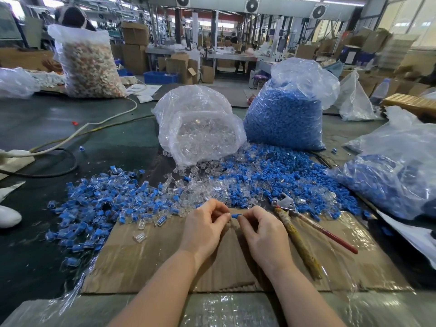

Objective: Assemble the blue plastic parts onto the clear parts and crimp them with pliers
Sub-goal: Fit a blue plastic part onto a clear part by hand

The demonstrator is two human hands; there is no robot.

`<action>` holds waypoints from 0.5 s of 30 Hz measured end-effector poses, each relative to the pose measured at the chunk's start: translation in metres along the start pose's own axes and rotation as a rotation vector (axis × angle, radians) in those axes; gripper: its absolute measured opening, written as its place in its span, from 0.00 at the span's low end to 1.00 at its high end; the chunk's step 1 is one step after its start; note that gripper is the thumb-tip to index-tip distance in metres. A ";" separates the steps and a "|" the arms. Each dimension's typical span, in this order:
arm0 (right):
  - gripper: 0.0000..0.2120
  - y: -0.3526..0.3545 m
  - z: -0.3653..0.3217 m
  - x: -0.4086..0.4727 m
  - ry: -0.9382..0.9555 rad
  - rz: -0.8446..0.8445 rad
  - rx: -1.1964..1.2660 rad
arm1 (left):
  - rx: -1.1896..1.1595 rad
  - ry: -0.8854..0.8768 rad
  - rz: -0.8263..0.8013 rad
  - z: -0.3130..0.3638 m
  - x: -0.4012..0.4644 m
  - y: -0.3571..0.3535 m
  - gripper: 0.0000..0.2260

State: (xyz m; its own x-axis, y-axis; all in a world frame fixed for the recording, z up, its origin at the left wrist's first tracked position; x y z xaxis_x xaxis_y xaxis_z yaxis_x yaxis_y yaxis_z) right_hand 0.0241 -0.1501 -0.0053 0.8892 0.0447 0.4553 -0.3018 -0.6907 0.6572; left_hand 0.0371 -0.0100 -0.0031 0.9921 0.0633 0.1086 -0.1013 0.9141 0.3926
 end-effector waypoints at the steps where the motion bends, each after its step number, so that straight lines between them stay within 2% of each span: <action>1: 0.06 0.000 -0.001 0.000 0.011 0.005 -0.015 | -0.008 0.004 -0.010 0.000 0.000 0.000 0.08; 6: 0.08 -0.001 -0.006 -0.003 0.093 -0.008 -0.115 | -0.056 0.026 -0.066 -0.001 -0.001 -0.001 0.09; 15: 0.06 0.004 -0.010 -0.003 0.142 0.052 -0.006 | -0.022 0.001 -0.061 0.000 -0.001 0.001 0.08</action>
State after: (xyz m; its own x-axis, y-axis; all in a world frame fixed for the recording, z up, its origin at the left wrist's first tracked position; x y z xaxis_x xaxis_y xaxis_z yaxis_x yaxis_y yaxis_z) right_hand 0.0169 -0.1455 0.0020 0.8150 0.1110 0.5688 -0.3486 -0.6902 0.6341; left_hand 0.0362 -0.0095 -0.0030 0.9964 0.0081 0.0838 -0.0394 0.9248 0.3784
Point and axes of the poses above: each hand's wrist, its own x-axis towards the middle knuckle, its own y-axis out of the back of the hand, z = x × y, the point moved 2 cm from there along x, towards the middle knuckle, and after that the axes turned 7 degrees about y, right-handed, at the moved point
